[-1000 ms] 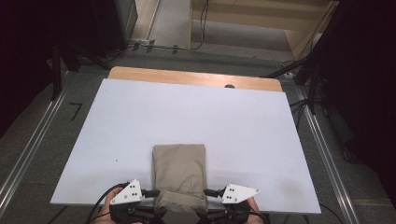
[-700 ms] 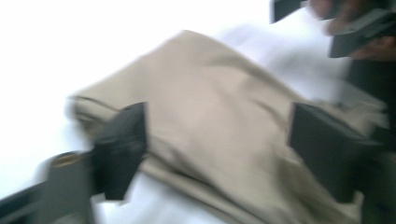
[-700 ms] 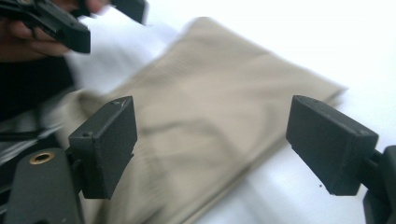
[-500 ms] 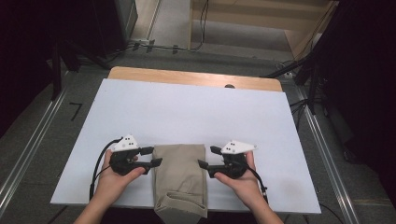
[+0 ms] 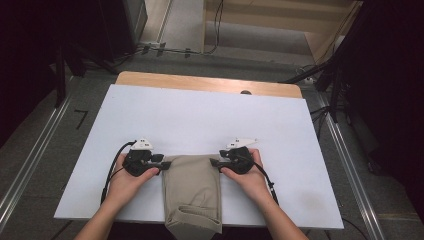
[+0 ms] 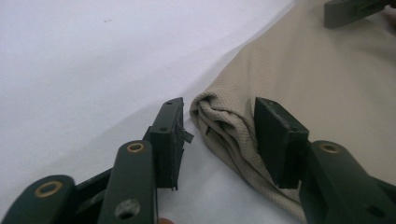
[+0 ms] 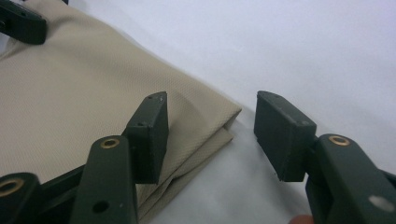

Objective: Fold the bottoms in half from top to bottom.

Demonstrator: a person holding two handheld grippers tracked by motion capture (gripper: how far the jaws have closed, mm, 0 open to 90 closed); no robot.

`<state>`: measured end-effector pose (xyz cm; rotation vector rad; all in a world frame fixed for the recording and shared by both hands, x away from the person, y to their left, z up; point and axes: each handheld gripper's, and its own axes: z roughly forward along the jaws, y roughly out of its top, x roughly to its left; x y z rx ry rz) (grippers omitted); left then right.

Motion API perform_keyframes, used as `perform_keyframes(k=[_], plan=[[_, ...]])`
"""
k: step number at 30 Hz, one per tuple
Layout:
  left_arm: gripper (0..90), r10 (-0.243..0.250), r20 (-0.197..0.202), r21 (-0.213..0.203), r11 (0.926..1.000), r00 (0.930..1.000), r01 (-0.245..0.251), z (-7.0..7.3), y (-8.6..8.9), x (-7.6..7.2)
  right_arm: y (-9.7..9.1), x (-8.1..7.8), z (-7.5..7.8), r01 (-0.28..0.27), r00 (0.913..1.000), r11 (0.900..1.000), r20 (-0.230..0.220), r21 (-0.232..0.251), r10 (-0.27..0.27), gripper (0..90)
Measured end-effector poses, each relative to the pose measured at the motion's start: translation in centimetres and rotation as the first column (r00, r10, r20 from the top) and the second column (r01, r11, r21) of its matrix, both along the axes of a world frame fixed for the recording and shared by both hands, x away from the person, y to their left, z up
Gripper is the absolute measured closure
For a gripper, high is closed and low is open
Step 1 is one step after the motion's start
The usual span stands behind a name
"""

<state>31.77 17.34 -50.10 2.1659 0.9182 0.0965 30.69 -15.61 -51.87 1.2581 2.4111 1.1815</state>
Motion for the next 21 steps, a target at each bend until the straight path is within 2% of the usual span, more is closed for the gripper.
perform_keyframes(k=[3,8,12,16,19,21], plan=[[60.3,-0.013,-0.006,-0.006,0.9999,0.9999,0.013,-0.1,0.0,0.0,0.1,0.1,0.0,-0.007,1.0000,0.9999,0.007,-0.008,0.007,53.8],[66.2,-0.021,0.003,0.009,0.9997,0.9998,0.021,-0.1,-0.4,-0.2,0.6,-0.2,-0.1,-0.067,0.9974,0.9974,0.023,-0.025,0.068,67.6],[75.5,-0.031,0.000,0.009,0.9995,0.9995,0.031,-0.1,-0.6,-0.3,0.5,-0.1,-0.3,-0.085,0.9962,0.9962,-0.017,0.021,0.085,81.3],[84.1,-0.042,0.044,0.013,0.9990,0.9981,0.041,0.1,-0.9,-0.5,0.4,-0.2,-0.1,-0.092,0.9954,0.9955,-0.024,0.023,0.093,84.6],[85.4,-0.063,0.072,0.018,0.9979,0.9954,0.062,0.6,-1.3,-0.4,-0.1,-0.3,0.1,-0.087,0.9962,0.9961,0.003,0.013,0.087,85.4],[85.9,-0.063,0.072,-0.010,0.9979,0.9954,0.064,0.9,-1.5,0.1,-0.7,-0.2,0.5,-0.075,0.9971,0.9968,0.013,0.028,0.074,85.7]])
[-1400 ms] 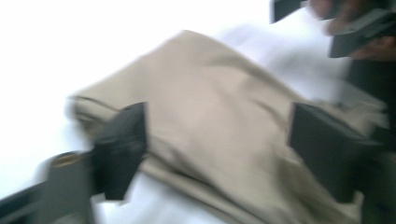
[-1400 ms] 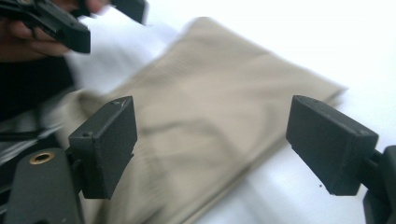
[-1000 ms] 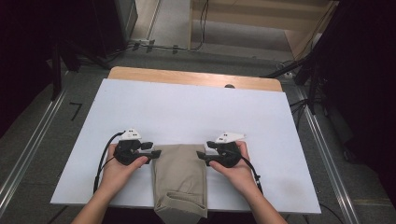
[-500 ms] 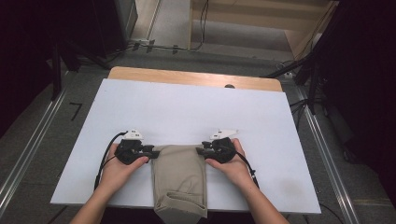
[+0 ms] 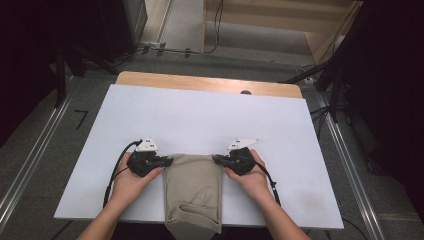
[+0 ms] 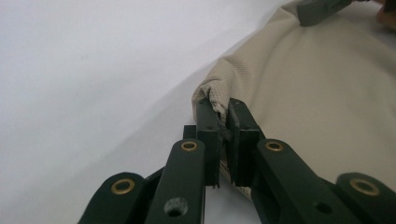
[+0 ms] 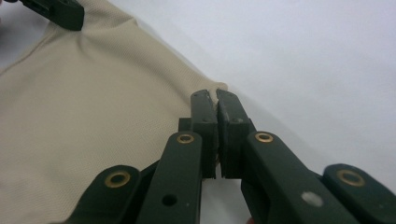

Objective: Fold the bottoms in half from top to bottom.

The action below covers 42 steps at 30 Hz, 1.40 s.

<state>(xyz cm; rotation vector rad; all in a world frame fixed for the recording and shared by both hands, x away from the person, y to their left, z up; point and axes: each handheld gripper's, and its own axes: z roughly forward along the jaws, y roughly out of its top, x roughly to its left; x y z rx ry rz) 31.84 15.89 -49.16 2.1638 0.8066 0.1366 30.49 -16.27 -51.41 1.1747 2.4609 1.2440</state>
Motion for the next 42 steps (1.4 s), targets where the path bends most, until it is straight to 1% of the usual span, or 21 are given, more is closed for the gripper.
perform_keyframes(k=[2,5,10,13,16,19,21,24,27,30,31,32,33,34,35,36,37,38,40,41,42], plan=[[86.0,0.010,0.005,-0.028,0.9996,0.9999,-0.010,0.3,-0.2,0.7,-0.5,0.1,0.5,0.011,0.9998,0.9999,0.017,0.004,-0.012,85.8],[86.0,0.018,0.021,-0.048,0.9987,0.9996,-0.017,0.7,-0.9,1.8,-1.3,0.7,1.3,0.035,0.9988,0.9994,0.034,0.005,-0.036,85.8],[86.0,0.031,0.025,-0.088,0.9957,0.9992,-0.029,1.7,-2.2,4.5,-2.7,2.3,2.8,0.076,0.9949,0.9970,0.065,0.015,-0.077,85.8],[86.0,0.035,0.049,-0.094,0.9952,0.9982,-0.030,2.7,-3.0,6.3,-3.4,3.8,3.9,0.095,0.9918,0.9954,0.085,0.012,-0.095,85.8],[85.9,0.041,0.063,-0.103,0.9941,0.9972,-0.034,3.6,-3.8,8.3,-4.4,5.7,4.8,0.126,0.9886,0.9910,0.077,0.045,-0.129,85.7],[85.9,0.043,0.077,-0.090,0.9953,0.9961,-0.036,4.3,-4.7,10.2,-4.9,7.3,5.4,0.141,0.9846,0.9891,0.098,0.042,-0.144,85.7],[85.9,0.061,0.085,-0.084,0.9950,0.9945,-0.054,4.7,-5.1,11.4,-5.2,8.3,5.9,0.150,0.9818,0.9877,0.111,0.044,-0.154,85.7],[86.0,0.067,0.084,-0.102,0.9931,0.9942,-0.058,5.1,-5.5,12.8,-5.6,9.8,6.4,0.167,0.9783,0.9843,0.114,0.056,-0.173,85.7],[85.9,0.097,0.083,-0.123,0.9886,0.9918,-0.087,5.5,-5.9,14.0,-5.9,11.0,6.9,0.188,0.9748,0.9805,0.112,0.058,-0.193,85.7],[85.0,0.123,0.087,-0.116,0.9869,0.9886,-0.112,5.6,-6.3,15.1,-6.1,12.1,7.2,0.201,0.9714,0.9765,0.113,0.078,-0.209,85.3],[81.0,0.142,0.099,-0.105,0.9857,0.9848,-0.132,5.6,-6.4,15.4,-6.1,12.5,7.2,0.206,0.9700,0.9760,0.117,0.072,-0.213,84.0],[70.4,0.170,0.111,-0.082,0.9835,0.9792,-0.161,5.5,-6.6,15.6,-6.2,12.8,7.0,0.223,0.9676,0.9718,0.103,0.076,-0.230,80.0],[56.7,0.203,0.111,-0.057,0.9785,0.9728,-0.198,5.4,-6.6,15.7,-6.3,13.1,6.8,0.254,0.9615,0.9636,0.086,0.083,-0.261,67.0],[43.0,0.223,0.098,-0.045,0.9745,0.9698,-0.220,5.3,-6.5,15.8,-6.3,13.3,6.6,0.287,0.9528,0.9555,0.083,0.066,-0.292,55.3],[35.8,0.233,0.084,-0.051,0.9720,0.9689,-0.229,5.2,-6.1,15.7,-6.4,13.4,6.2,0.303,0.9485,0.9518,0.081,0.047,-0.306,49.3],[32.1,0.240,0.077,-0.068,0.9695,0.9676,-0.236,5.1,-5.8,15.5,-6.5,13.3,6.0,0.321,0.9437,0.9462,0.070,0.043,-0.323,43.6],[31.5,0.233,0.069,-0.090,0.9699,0.9700,-0.227,5.0,-5.3,15.1,-6.7,13.0,5.8,0.337,0.9380,0.9402,0.067,0.045,-0.340,42.2],[31.5,0.224,0.066,-0.100,0.9711,0.9724,-0.217,5.0,-5.1,14.8,-6.9,12.6,5.6,0.341,0.9364,0.9391,0.072,0.042,-0.343,42.3],[31.4,0.189,0.068,-0.101,0.9781,0.9796,-0.182,4.8,-4.8,13.9,-7.1,11.7,5.4,0.323,0.9418,0.9455,0.085,0.039,-0.325,43.7],[31.4,0.173,0.064,-0.106,0.9805,0.9828,-0.166,4.7,-4.8,13.5,-7.1,11.1,5.3,0.305,0.9474,0.9515,0.089,0.038,-0.308,45.8],[31.5,0.151,0.056,-0.115,0.9829,0.9869,-0.144,4.6,-4.7,13.0,-7.0,10.6,5.2,0.298,0.9493,0.9540,0.095,0.028,-0.300,47.6]])
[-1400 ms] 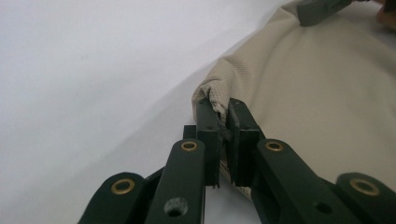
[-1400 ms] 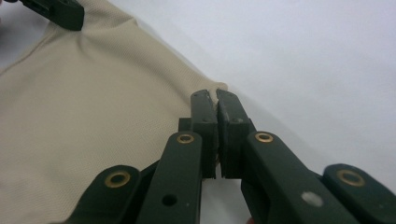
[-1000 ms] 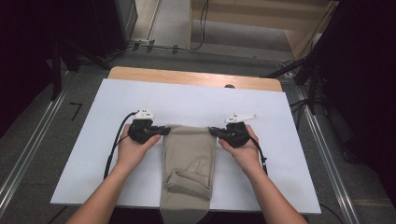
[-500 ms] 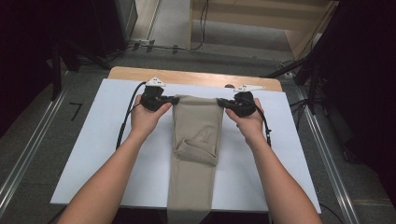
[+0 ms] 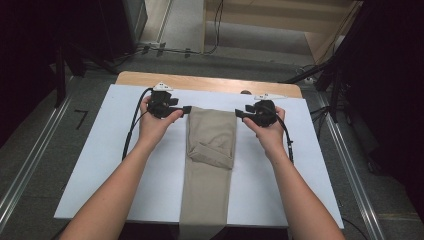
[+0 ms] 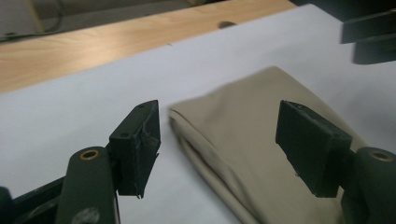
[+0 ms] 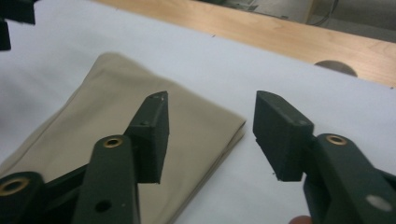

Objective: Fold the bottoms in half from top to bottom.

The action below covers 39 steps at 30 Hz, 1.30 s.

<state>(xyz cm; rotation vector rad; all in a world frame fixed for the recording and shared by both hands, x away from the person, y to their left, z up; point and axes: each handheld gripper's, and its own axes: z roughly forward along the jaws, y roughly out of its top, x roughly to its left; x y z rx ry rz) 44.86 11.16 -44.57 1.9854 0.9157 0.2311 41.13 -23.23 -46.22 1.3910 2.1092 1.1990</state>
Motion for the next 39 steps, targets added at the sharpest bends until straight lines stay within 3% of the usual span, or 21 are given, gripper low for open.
perform_keyframes(k=[3,8,10,15,21,30,32,34,39], plan=[[35.1,-0.048,0.000,-0.022,0.9986,0.9989,0.048,-0.3,-0.1,-1.7,0.5,-1.8,-0.5,-0.027,0.9996,0.9989,0.006,-0.037,0.027,52.1],[41.3,-0.097,-0.030,-0.029,0.9949,0.9948,0.097,-1.8,-0.8,-5.0,1.3,-4.5,-1.2,-0.119,0.9928,0.9929,0.008,-0.003,0.119,64.3],[46.7,-0.135,-0.040,-0.052,0.9898,0.9900,0.133,-2.5,-0.9,-6.3,1.9,-5.6,-1.7,-0.151,0.9886,0.9885,0.004,0.012,0.151,68.7],[48.4,-0.182,-0.041,-0.066,0.9816,0.9824,0.179,-3.1,-1.3,-8.4,3.4,-7.9,-2.7,-0.199,0.9800,0.9796,-0.010,-0.026,0.199,69.8],[49.8,-0.235,-0.041,-0.046,0.9713,0.9711,0.233,-3.6,-1.1,-10.9,4.1,-9.8,-3.4,-0.258,0.9654,0.9661,-0.045,-0.012,0.257,68.6],[56.9,-0.293,-0.063,-0.031,0.9560,0.9540,0.292,-5.1,-0.2,-13.5,3.8,-12.4,-4.0,-0.270,0.9622,0.9627,-0.032,0.014,0.270,68.7],[56.5,-0.295,-0.057,-0.028,0.9556,0.9539,0.293,-4.9,-0.2,-13.7,3.9,-12.9,-3.8,-0.283,0.9588,0.9590,-0.025,0.017,0.283,68.6],[51.4,-0.278,-0.039,-0.038,0.9601,0.9597,0.277,-4.4,-0.1,-13.6,4.1,-13.2,-3.6,-0.298,0.9542,0.9544,-0.019,0.011,0.299,68.6],[44.2,-0.258,-0.012,-0.104,0.9612,0.9660,0.255,-3.2,0.1,-12.8,3.6,-13.2,-3.2,-0.301,0.9534,0.9519,-0.005,0.057,0.302,67.3]])
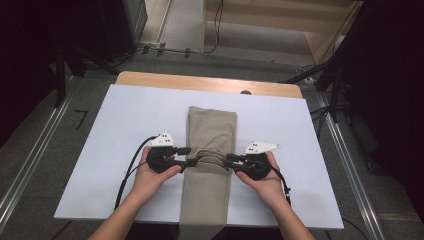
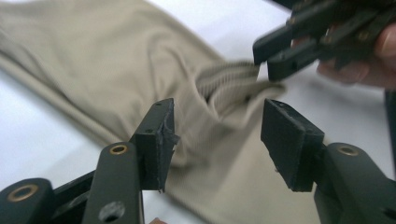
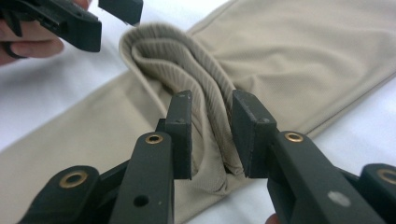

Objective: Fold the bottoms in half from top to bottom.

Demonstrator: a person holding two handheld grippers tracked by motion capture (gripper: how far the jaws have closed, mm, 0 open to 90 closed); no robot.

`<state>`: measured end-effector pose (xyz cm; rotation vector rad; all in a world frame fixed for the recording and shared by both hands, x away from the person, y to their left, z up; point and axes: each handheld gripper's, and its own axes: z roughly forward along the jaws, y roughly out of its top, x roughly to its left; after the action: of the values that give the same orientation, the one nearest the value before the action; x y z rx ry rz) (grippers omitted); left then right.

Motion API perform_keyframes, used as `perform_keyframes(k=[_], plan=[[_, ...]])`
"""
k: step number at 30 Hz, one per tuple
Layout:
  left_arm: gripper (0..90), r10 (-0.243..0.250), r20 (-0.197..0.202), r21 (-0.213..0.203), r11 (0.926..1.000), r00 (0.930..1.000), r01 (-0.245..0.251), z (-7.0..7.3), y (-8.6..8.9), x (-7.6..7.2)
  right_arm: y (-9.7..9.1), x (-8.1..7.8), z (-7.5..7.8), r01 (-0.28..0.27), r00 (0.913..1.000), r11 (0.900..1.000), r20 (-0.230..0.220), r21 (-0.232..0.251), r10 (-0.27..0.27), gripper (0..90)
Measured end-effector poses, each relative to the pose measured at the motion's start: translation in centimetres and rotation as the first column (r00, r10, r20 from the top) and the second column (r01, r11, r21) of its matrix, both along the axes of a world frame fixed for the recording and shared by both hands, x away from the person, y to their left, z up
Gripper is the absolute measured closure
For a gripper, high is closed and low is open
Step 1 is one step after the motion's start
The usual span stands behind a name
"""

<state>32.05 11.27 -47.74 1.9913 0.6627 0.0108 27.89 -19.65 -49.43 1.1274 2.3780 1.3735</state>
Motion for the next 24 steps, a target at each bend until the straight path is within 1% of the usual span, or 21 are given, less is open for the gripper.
perform_keyframes(k=[1,3,5,8,10,11,13,16,18,19,20,21,22,23,24], plan=[[44.2,0.002,0.000,-0.001,1.0000,1.0000,-0.002,0.0,0.0,0.1,-0.1,0.0,0.1,0.004,1.0000,1.0000,0.000,0.005,-0.004,66.5],[44.2,0.004,-0.005,0.005,1.0000,1.0000,-0.004,-0.1,-0.2,0.3,-0.2,0.0,0.2,0.016,0.9998,0.9998,0.015,-0.008,-0.016,63.8],[43.9,-0.003,-0.008,0.031,0.9995,1.0000,0.004,-0.5,-0.5,0.3,0.0,0.0,0.1,0.033,0.9993,0.9993,0.016,-0.019,-0.032,56.0],[43.7,-0.004,-0.016,0.070,0.9976,0.9999,0.005,-1.1,-1.0,0.2,0.5,-0.1,-0.3,0.056,0.9982,0.9951,0.024,-0.082,-0.054,49.8],[44.1,-0.004,-0.015,0.091,0.9959,0.9999,0.005,-1.4,-1.1,0.1,0.8,0.0,-0.6,0.052,0.9986,0.9951,0.008,-0.084,-0.052,48.4],[45.6,-0.008,-0.017,0.091,0.9958,0.9998,0.009,-1.4,-1.1,0.1,0.9,0.0,-0.8,0.055,0.9984,0.9946,-0.005,-0.088,-0.056,47.7],[49.3,-0.017,-0.010,0.099,0.9950,0.9998,0.018,-1.5,-1.1,-0.1,1.1,0.0,-1.1,0.054,0.9985,0.9933,-0.006,-0.102,-0.055,47.7],[51.9,-0.020,0.011,0.120,0.9926,0.9997,0.019,-1.6,-1.1,-0.3,1.3,-0.1,-1.5,0.044,0.9988,0.9923,-0.015,-0.115,-0.047,49.4],[52.5,-0.025,0.034,0.138,0.9902,0.9991,0.020,-1.8,-1.3,-0.5,1.4,-0.1,-1.6,0.047,0.9987,0.9909,-0.012,-0.126,-0.049,54.5],[52.7,-0.032,0.051,0.159,0.9870,0.9982,0.024,-2.0,-1.4,-0.6,1.3,-0.2,-1.6,0.052,0.9984,0.9903,-0.015,-0.129,-0.055,56.8],[52.7,-0.040,0.060,0.172,0.9847,0.9974,0.029,-2.2,-1.5,-0.7,1.3,-0.1,-1.7,0.051,0.9984,0.9904,-0.015,-0.128,-0.054,59.2],[53.8,-0.051,0.073,0.182,0.9826,0.9960,0.037,-2.4,-1.7,-0.8,1.2,-0.1,-1.7,0.051,0.9982,0.9911,-0.026,-0.123,-0.054,62.2],[55.1,-0.062,0.081,0.190,0.9807,0.9948,0.045,-2.6,-1.8,-0.9,1.2,-0.1,-1.8,0.049,0.9983,0.9912,-0.026,-0.123,-0.052,64.0],[56.9,-0.062,0.085,0.194,0.9800,0.9945,0.045,-2.6,-1.8,-1.0,1.2,-0.2,-1.8,0.047,0.9984,0.9916,-0.025,-0.120,-0.051,66.6],[59.5,-0.059,0.084,0.189,0.9810,0.9947,0.042,-2.6,-1.7,-0.9,1.2,-0.3,-1.9,0.042,0.9988,0.9922,-0.022,-0.118,-0.045,69.3]])
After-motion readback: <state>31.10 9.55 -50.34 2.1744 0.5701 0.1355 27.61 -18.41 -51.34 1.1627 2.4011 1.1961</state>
